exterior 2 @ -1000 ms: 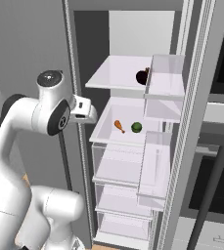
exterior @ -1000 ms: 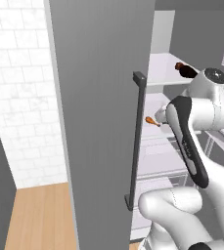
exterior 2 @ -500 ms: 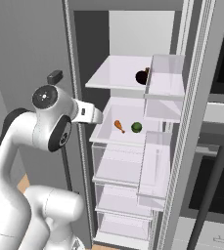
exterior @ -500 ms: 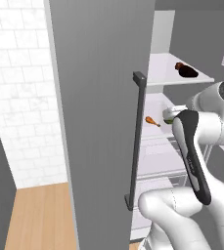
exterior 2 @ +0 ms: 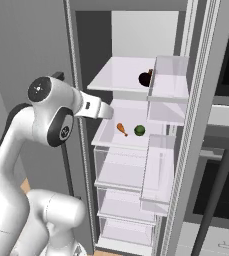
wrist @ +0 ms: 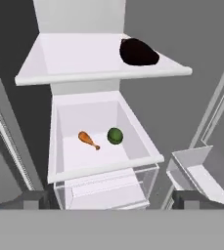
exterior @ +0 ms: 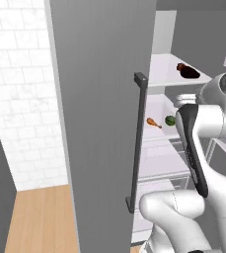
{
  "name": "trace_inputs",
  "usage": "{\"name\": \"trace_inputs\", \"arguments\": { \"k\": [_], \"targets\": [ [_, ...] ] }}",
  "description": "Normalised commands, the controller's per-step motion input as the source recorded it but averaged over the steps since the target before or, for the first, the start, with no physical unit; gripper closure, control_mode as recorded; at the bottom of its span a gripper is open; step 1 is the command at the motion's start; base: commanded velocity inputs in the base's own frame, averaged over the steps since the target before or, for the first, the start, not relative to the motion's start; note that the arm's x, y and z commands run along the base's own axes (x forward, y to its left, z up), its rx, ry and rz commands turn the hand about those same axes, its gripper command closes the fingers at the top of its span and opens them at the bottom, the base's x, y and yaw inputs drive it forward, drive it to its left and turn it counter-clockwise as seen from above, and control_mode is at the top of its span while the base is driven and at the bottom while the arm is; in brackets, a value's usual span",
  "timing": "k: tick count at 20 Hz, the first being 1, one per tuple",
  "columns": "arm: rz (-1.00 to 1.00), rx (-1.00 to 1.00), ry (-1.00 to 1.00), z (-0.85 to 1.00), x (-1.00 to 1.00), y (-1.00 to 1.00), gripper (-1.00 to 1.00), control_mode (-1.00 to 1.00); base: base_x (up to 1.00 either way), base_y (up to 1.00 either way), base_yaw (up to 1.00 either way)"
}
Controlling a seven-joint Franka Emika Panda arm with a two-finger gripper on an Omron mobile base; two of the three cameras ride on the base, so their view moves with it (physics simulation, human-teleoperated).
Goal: Place one avocado and one chicken drumstick in each tupperware on the nearby counter, to pack two identical lunches.
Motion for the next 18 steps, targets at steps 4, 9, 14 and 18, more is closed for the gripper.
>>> {"name": "trace_inputs", "arguments": {
  "k": [4, 9, 14, 18],
  "targets": [
    [-0.22, -0.01, -0.20, 0.28, 0.00, -0.18, -1.00, -1.00, 0.00, 0.00, 0.00],
    [-0.06, 0.00, -0.07, 0.31, 0.12, -0.04, -1.00, -1.00, 0.00, 0.00, 0.00],
    [-0.01, 0.04, 0.00, 0.27, 0.21, -0.23, -1.00, -1.00, 0.00, 0.00, 0.00],
    [0.00, 0.10, 0.00, 0.07, 0.03, -0.45, -1.00, -1.00, 0.00, 0.00, 0.00]
  ]
}}
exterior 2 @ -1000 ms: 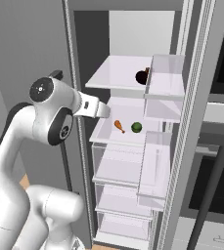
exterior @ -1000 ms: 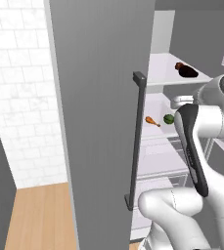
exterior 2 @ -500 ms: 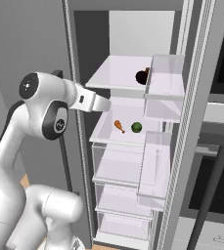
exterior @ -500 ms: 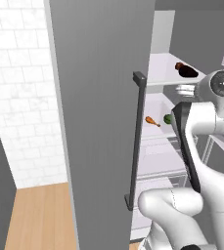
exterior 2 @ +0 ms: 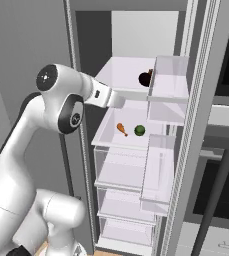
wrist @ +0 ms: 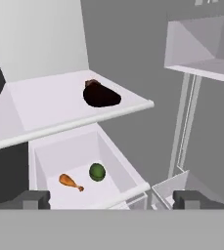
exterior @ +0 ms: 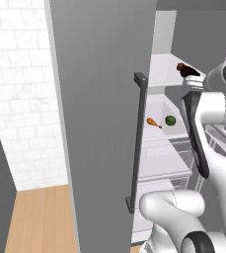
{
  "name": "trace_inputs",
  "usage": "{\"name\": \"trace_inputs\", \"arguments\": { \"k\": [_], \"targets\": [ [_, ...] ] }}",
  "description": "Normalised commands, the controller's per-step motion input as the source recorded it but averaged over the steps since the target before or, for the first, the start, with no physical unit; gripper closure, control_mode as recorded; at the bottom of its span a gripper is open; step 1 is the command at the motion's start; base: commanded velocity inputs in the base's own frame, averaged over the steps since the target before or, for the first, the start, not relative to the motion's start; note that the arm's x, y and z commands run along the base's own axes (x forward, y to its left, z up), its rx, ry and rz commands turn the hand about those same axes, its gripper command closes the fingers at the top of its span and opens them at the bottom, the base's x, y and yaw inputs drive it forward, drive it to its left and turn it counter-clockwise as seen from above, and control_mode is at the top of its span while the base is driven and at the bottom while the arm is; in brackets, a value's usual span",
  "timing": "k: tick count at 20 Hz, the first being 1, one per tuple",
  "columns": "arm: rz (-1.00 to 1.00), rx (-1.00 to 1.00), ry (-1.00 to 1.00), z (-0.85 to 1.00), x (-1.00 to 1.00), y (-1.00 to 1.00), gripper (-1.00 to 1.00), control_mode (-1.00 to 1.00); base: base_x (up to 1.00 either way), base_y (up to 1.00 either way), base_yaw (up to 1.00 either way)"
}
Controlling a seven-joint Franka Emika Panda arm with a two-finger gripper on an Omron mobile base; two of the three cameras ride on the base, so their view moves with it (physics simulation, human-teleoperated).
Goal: Place one avocado and one chicken drumstick in each tupperware on the nearby counter, to pack two identical lunches.
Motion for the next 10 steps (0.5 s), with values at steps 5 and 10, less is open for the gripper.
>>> {"name": "trace_inputs", "arguments": {
  "k": [5, 10],
  "targets": [
    [0.00, 0.07, 0.00, -0.02, 0.23, -0.16, -1.00, -1.00, 0.00, 0.00, 0.00],
    [0.00, 0.01, 0.07, -0.07, 0.63, 0.04, -1.00, -1.00, 0.00, 0.00, 0.00]
  ]
}}
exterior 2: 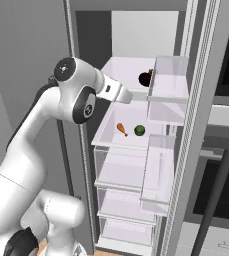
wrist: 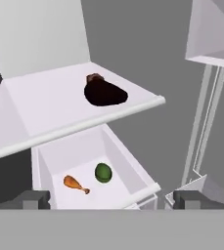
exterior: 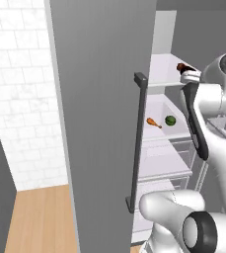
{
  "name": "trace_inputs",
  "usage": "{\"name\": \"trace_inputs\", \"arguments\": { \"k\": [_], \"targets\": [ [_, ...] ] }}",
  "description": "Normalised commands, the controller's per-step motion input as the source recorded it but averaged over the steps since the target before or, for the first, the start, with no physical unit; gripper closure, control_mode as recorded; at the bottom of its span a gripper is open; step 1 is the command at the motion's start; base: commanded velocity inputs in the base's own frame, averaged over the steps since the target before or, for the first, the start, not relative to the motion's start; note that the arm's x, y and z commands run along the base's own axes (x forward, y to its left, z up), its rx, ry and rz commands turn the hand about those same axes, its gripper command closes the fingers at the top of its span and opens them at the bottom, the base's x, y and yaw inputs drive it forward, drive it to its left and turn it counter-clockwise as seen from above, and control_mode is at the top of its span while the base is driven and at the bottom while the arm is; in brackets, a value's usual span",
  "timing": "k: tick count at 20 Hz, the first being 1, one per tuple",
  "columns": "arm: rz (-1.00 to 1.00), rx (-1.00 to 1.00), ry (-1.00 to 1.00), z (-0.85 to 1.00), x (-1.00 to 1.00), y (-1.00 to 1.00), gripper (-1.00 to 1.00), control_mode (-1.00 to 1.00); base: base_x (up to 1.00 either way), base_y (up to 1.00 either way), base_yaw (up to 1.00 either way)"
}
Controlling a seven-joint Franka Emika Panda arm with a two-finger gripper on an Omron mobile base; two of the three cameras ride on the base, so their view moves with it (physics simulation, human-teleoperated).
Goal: Place one avocado and one chicken drumstick in each tupperware on the nearby counter, to pack two identical lunches.
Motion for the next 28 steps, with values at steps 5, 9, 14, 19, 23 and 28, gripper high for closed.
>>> {"name": "trace_inputs", "arguments": {
  "k": [5, 9, 14, 19, 23, 28],
  "targets": [
    [0.00, 0.00, 0.09, 0.00, 0.53, -0.07, -1.00, -1.00, 0.00, 0.00, 0.00],
    [0.00, 0.04, 0.06, 0.00, 0.37, -0.32, -1.00, -1.00, 0.00, 0.00, 0.00],
    [0.03, 0.05, 0.00, -0.09, 0.50, -0.27, -1.00, -1.00, 0.00, 0.00, 0.00],
    [0.04, 0.03, 0.00, -0.22, 0.69, -0.12, -1.00, -1.00, 0.00, 0.00, 0.00],
    [0.01, 0.02, 0.00, -0.06, 0.56, -0.14, -1.00, -1.00, 0.00, 0.00, 0.00],
    [0.00, 0.01, 0.02, 0.00, 0.45, -0.20, -1.00, -1.00, 0.00, 0.00, 0.00]
  ]
}}
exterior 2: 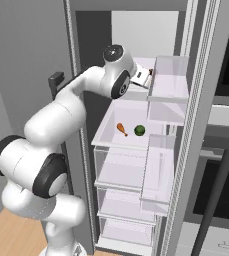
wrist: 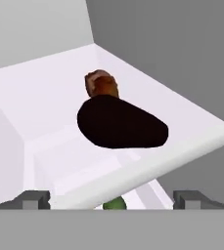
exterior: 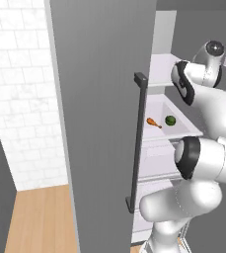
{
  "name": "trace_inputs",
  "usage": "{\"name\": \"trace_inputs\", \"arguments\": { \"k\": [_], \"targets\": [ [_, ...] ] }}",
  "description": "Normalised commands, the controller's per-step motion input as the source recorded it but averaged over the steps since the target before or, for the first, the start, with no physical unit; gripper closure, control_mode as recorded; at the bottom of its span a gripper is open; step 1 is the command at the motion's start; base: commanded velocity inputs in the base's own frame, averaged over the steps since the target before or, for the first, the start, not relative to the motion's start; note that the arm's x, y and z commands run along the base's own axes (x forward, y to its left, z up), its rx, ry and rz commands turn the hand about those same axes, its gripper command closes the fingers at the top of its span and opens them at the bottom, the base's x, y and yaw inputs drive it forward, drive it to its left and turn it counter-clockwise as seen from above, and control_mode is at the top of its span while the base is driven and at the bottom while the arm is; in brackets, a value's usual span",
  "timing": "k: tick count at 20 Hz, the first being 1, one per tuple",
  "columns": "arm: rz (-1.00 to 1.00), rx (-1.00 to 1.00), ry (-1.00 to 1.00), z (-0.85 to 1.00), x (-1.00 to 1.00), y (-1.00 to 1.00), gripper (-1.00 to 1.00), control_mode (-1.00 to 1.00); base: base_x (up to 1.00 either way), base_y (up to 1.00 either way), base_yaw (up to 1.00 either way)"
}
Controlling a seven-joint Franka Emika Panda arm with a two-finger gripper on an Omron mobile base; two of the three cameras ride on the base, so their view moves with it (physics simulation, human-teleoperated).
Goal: Place one avocado and one chicken drumstick in each tupperware on the nearby counter, to pack two identical lunches.
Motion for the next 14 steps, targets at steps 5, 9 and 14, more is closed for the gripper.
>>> {"name": "trace_inputs", "arguments": {
  "k": [5, 9, 14],
  "targets": [
    [0.00, 0.00, 0.02, -0.07, 0.43, -0.17, -1.00, -1.00, 0.00, 0.00, 0.00],
    [0.00, 0.00, 0.00, -0.15, 0.38, -0.19, -1.00, -1.00, 0.00, 0.00, 0.00],
    [0.00, 0.00, 0.01, -0.32, 0.42, -0.04, -1.00, -1.00, 0.00, 0.00, 0.00]
  ]
}}
